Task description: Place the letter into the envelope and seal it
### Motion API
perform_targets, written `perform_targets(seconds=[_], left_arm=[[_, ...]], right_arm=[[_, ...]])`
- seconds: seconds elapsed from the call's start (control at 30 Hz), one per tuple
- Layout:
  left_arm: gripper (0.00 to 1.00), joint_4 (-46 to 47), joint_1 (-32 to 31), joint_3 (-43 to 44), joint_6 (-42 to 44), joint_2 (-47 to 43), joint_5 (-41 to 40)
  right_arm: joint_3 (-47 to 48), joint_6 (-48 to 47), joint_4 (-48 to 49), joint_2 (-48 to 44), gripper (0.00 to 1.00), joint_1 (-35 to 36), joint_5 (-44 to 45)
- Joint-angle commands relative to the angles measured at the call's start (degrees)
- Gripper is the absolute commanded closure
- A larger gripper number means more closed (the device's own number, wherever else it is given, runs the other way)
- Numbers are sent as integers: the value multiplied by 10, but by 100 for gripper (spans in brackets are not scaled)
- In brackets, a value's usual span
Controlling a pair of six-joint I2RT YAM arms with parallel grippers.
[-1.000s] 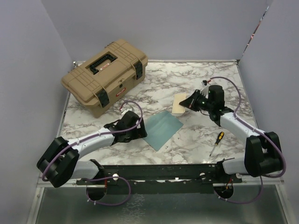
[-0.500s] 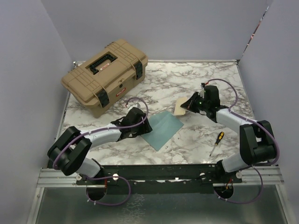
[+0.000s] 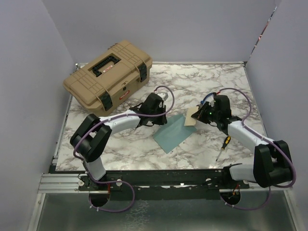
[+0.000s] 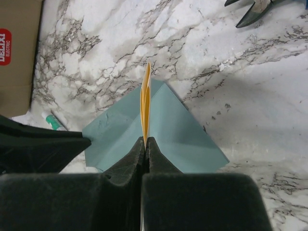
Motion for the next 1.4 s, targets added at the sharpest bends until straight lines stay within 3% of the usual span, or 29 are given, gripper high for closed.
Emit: perform_targets(seconds=[0.0,0.13,0.3,0.4,0.47,0.67,0.87,0.97,1.13,1.23,1.37], left_arm=[[88,-62,0,78,104,60,51],[70,-81,1,123,133,89,39],[67,-94,3,146,169,118,73],[79,-117,2,162,206,128,80],[99,-123,2,170,230,128,84],[100,-151,2,209,319,116,132],[100,-223,2,265,465,109,228],[100,-244,1,290,470,123,219],[42,-220,2,306,390,130,41],[30,-166,2,290,306,105,-73],[33,-118,-5,234,201,57,7]], right_arm=[[-17,-20,-29,-26,99,2,18],[-18,-28,-43,-51,99,3,20],[-21,-27,-46,-75,99,3,13],[-20,-26,-51,-85,99,3,11],[-20,-26,-55,-91,99,2,10],[-5,-31,-79,-102,99,2,8],[28,-19,-103,-86,100,3,56],[74,-9,-99,-64,99,3,54],[100,3,-47,-40,99,2,69],[113,0,-29,-6,100,2,79],[123,-17,-4,39,100,2,90]])
